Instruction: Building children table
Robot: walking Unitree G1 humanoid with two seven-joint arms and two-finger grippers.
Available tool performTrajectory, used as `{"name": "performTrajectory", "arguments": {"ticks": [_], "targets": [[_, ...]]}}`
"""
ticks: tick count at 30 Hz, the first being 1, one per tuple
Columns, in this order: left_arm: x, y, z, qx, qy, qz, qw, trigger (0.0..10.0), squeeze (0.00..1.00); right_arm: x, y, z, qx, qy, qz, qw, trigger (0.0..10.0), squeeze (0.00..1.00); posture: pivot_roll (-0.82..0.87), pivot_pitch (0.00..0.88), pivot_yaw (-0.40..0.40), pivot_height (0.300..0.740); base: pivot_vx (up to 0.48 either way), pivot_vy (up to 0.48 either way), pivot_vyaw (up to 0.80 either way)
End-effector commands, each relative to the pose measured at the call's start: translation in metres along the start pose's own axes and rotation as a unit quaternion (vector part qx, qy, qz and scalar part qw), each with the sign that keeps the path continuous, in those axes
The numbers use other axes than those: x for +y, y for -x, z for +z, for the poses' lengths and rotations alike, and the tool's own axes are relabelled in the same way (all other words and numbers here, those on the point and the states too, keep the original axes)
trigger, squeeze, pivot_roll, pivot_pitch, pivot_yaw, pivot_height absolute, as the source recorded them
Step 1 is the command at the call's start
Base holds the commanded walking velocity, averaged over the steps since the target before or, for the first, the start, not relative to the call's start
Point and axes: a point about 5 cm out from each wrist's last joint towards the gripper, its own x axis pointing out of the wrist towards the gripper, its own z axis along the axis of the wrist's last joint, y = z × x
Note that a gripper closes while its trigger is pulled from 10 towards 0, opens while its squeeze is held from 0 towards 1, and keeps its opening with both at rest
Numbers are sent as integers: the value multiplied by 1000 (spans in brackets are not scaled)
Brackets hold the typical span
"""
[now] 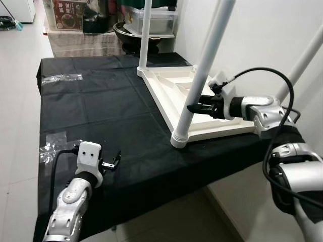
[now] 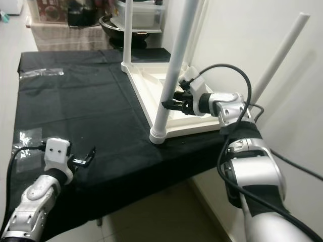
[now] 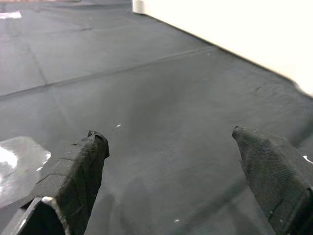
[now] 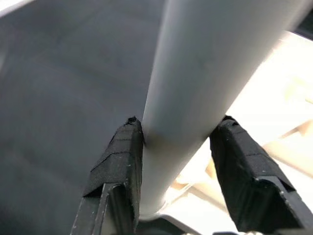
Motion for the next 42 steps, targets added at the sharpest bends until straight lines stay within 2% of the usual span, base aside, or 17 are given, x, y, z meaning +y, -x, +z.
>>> {"name": "performTrajectory", "arguments": {"ticks": [1, 4, 10, 12, 13, 16, 19, 20, 23, 27, 28, 29, 30, 33, 34, 40, 42], "targets": [[-3, 0, -3, 2, -1, -4, 1000, 10000, 0, -3, -7, -5, -1, -43, -92, 995, 0, 0, 52, 0, -145, 740, 0, 0, 0], [-3, 1, -3, 2, -1, -3, 1000, 10000, 0, -1, -15, -13, -24, -127, -170, 977, 0, 0, 60, 0, -145, 740, 0, 0, 0], [0, 2, -1, 2, -5, -2, 1000, 10000, 0, 35, -43, -39, -54, -278, -165, 945, 0, 0, 73, 0, -137, 740, 0, 0, 0], [2, 3, -1, 4, -8, -2, 1000, 10000, 0, 45, -43, -84, 11, -365, -330, 871, 0, 0, 68, 0, -140, 740, 0, 0, 0], [1, 2, -1, 2, -7, -2, 1000, 10000, 0, 49, -36, -103, 48, -354, -413, 838, 0, 0, 69, 0, -142, 740, 0, 0, 0], [-2, 1, 0, 0, -5, -3, 1000, 10000, 0, 57, -29, -113, 71, -318, -489, 809, 0, 0, 69, 0, -142, 740, 0, 0, 0], [-4, 1, -2, 2, -2, -6, 1000, 10000, 0, 63, -31, -107, 68, -295, -479, 824, 118, 0, 51, 0, -132, 740, 0, 0, 0], [-6, 1, -4, 4, -1, -8, 1000, 10000, 0, 68, -35, -100, 65, -284, -462, 838, 10000, 0, 47, 0, -132, 740, 0, 0, 0], [-5, -1, -4, 4, -1, -7, 1000, 10000, 0, 62, -37, -77, 26, -248, -431, 867, 10000, 0, 50, 0, -138, 740, 0, 0, 0], [-4, -2, -2, 2, -1, -5, 1000, 10000, 0, 48, -31, -64, -9, -237, -435, 868, 10000, 0, 50, 0, -138, 740, 0, 0, 0], [-3, 0, -2, 2, -1, -4, 1000, 10000, 0, 32, -17, -52, -43, -216, -460, 860, 10000, 478, 50, 0, -137, 740, 0, 0, 0], [-3, 0, -2, 2, -1, -4, 1000, 10000, 0, 32, -17, -52, -43, -216, -460, 860, 10000, 478, 50, 0, -137, 740, 0, 0, 0], [-1, 1, -4, 4, -3, -3, 1000, 10000, 0, 15, -2, -38, -83, -201, -466, 857, 10000, 1000, 47, 0, -137, 740, 0, 0, 0], [0, 2, -4, 5, -3, -2, 1000, 10000, 0, 3, 8, -28, -92, -182, -464, 862, 10000, 1000, 46, 0, -135, 740, 0, 0, 0], [0, 3, -4, 5, -4, -1, 1000, 10000, 0, -9, 18, -19, -93, -162, -455, 871, 10000, 0, 46, 0, -135, 740, 0, 0, 0], [1, 4, -4, 5, -4, 0, 1000, 10000, 0, -16, 29, -5, -116, -150, -424, 885, 10000, 0, 42, 0, -131, 740, 0, 0, 0], [1, 3, -4, 6, -4, -2, 1000, 10000, 0, -18, 30, 4, -128, -143, -350, 917, 10000, 0, 36, 0, -124, 740, 0, 0, 0]]}}
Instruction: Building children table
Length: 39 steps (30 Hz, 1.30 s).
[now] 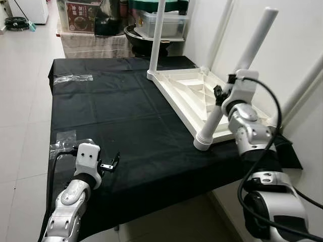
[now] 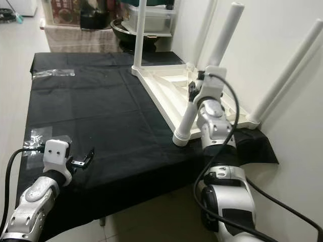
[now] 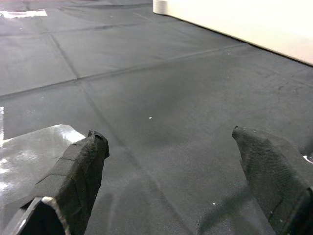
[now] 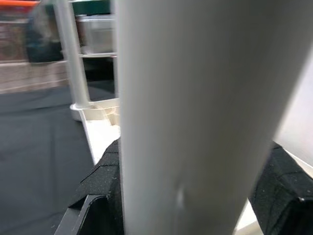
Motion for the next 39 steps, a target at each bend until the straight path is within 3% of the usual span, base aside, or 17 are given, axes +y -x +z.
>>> {"name": "performTrajectory", "arguments": {"ticks": [1, 2, 3, 5, 7, 10, 16, 18, 22, 29, 30, 31, 32, 34, 36, 38, 39], "targets": [[-2, 0, -2, 5, -3, -7, 1000, 10000, 0, 2, -2, 12, 4, -14, 108, 994, 10000, 0, 37, 0, -123, 740, 0, 0, 0], [-2, 0, -2, 5, -3, -7, 1000, 10000, 0, 2, -2, 12, 4, -14, 108, 994, 10000, 0, 37, 0, -123, 740, 0, 0, 0], [-3, -2, -2, 4, -4, -11, 1000, 10000, 0, 15, 3, 16, 3, 12, 285, 959, 10000, 0, 36, 0, -123, 740, 0, 0, 0], [-3, -2, -2, 4, -4, -11, 1000, 10000, 0, 15, 3, 16, 3, 12, 285, 959, 10000, 0, 36, 0, -123, 740, 0, 0, 0], [-2, -2, -1, 3, -6, -12, 1000, 10000, 0, 18, 12, 14, 2, 49, 418, 907, 10000, 0, 40, 0, -129, 740, 0, 0, 0], [-2, -3, 0, 1, -7, -9, 1000, 10000, 0, 19, 7, 7, 30, 54, 448, 892, 10000, 0, 48, 0, -141, 740, 0, 0, 0], [-3, -2, 0, -1, -5, -7, 1000, 10000, 0, 32, 2, -2, 55, 59, 451, 889, 10000, 0, 66, 0, -156, 740, 0, 0, 0], [-3, 0, 0, -2, -3, -2, 1000, 10000, 0, 49, 1, -10, 64, 48, 454, 888, 10000, 0, 80, 0, -167, 740, 0, 0, 0], [-1, 2, 0, -2, -4, 1, 1000, 10000, 0, 63, 1, -18, 71, 39, 458, 885, 10000, 0, 90, 0, -171, 740, 0, 0, 0], [2, 2, 1, -2, -6, 5, 1000, 10000, 0, 71, 2, -27, 73, 13, 467, 881, 9647, 0, 98, 0, -177, 740, 0, 0, 0], [2, 2, 1, -2, -7, 6, 1000, 10000, 0, 70, 2, -28, 69, 9, 469, 880, 2588, 0, 96, 0, -177, 740, 0, 0, 0], [2, 2, 1, -2, -7, 6, 1000, 10000, 0, 70, 2, -28, 69, 9, 469, 880, 2588, 0, 96, 0, -177, 740, 0, 0, 0], [2, 2, 1, -2, -7, 6, 1000, 10000, 0, 67, 0, -29, 68, 6, 450, 890, 0, 0, 94, 0, -176, 740, 0, 0, 0], [2, 2, 1, -2, -7, 6, 1000, 10000, 0, 67, 0, -29, 68, 6, 450, 890, 0, 0, 94, 0, -176, 740, 0, 0, 0], [1, 3, 0, -2, -4, 7, 1000, 10000, 0, 35, -16, -37, 85, 9, 174, 981, 0, 0, 91, 0, -178, 740, 0, 0, 0], [1, 3, 0, -2, -4, 7, 1000, 10000, 0, 35, -16, -37, 85, 9, 174, 981, 0, 0, 91, 0, -178, 740, 0, 0, 0], [0, 3, 0, -2, -3, 7, 1000, 10000, 0, 11, -16, -46, 92, 12, 1, 996, 0, 0, 83, 0, -170, 740, 0, 0, 0]]}}
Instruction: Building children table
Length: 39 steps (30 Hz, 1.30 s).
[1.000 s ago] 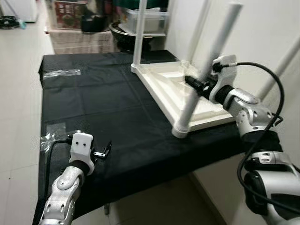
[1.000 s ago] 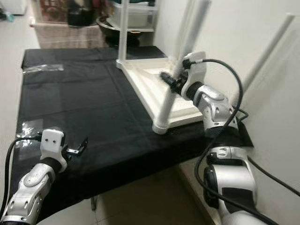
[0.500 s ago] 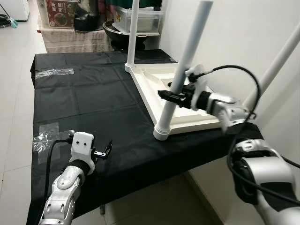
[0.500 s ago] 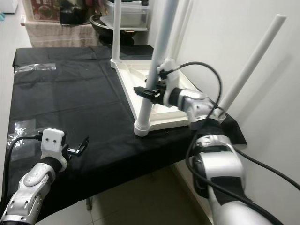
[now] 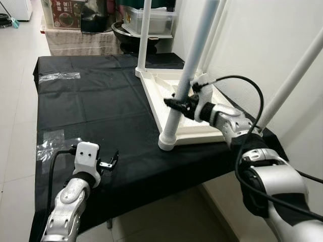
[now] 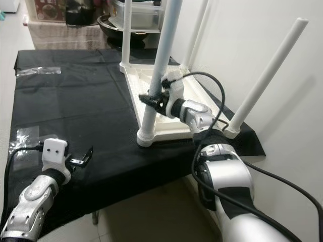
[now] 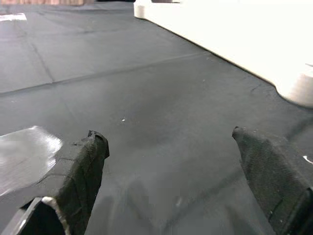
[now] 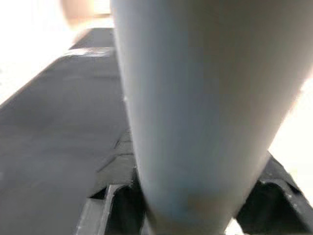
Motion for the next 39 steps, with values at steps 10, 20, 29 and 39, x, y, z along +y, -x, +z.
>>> {"name": "performTrajectory", "arguments": {"ticks": [10, 20, 29, 39], "targets": [[-4, -1, -3, 8, 0, -10, 1000, 10000, 0, 34, 20, -38, -12, -64, -233, 970, 10000, 620, 68, 0, -149, 740, 0, 0, 0], [-4, -2, -2, 6, 0, -10, 1000, 10000, 0, 21, 15, 13, -87, -57, -126, 987, 10000, 1000, 57, 0, -145, 740, 0, 0, 0], [-9, -6, -3, 4, 3, -17, 1000, 10000, 0, 1, 25, 27, -62, 19, 230, 971, 10000, 0, 45, 0, -148, 740, 0, 0, 0], [-4, -2, -3, 4, 0, -7, 1000, 10000, 0, 29, 15, -10, 13, 27, 300, 954, 5412, 0, 93, 0, -184, 740, 0, 0, 0]]}}
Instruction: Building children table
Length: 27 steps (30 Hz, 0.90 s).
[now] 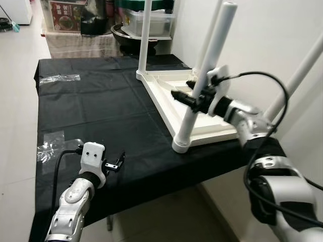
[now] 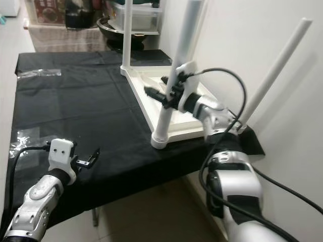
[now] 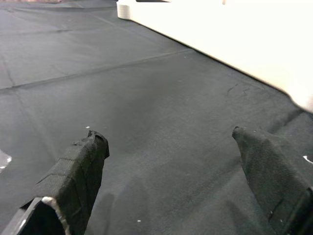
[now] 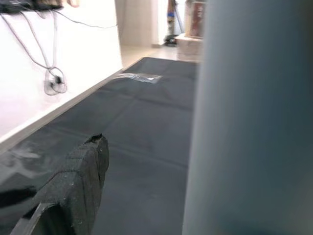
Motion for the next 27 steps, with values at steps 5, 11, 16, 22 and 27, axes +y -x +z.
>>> {"name": "performTrajectory", "arguments": {"ticks": [5, 11, 16, 22, 27], "targets": [[1, 5, -1, 0, -4, 4, 1000, 10000, 0, 14, -15, -23, 48, -26, 28, 998, 0, 0, 100, 0, -185, 740, 0, 0, 0], [2, 6, -1, 1, -6, 3, 1000, 10000, 0, 1, -8, -28, 83, -4, -34, 996, 0, 0, 91, 0, -180, 740, 0, 0, 0], [-1, 8, -2, 4, -3, 1, 1000, 10000, 0, -36, 25, -61, 116, -64, -461, 877, 0, 0, 81, 0, -171, 740, 0, 0, 0], [-1, 9, -2, 6, -1, 3, 1000, 10000, 0, -16, 44, -98, 111, -111, -607, 779, 0, 0, 85, 0, -161, 740, 0, 0, 0], [-3, 8, -2, 8, 1, 1, 1000, 10000, 0, 27, 26, -115, 149, -137, -557, 805, 6431, 0, 73, 0, -150, 740, 0, 0, 0]]}}
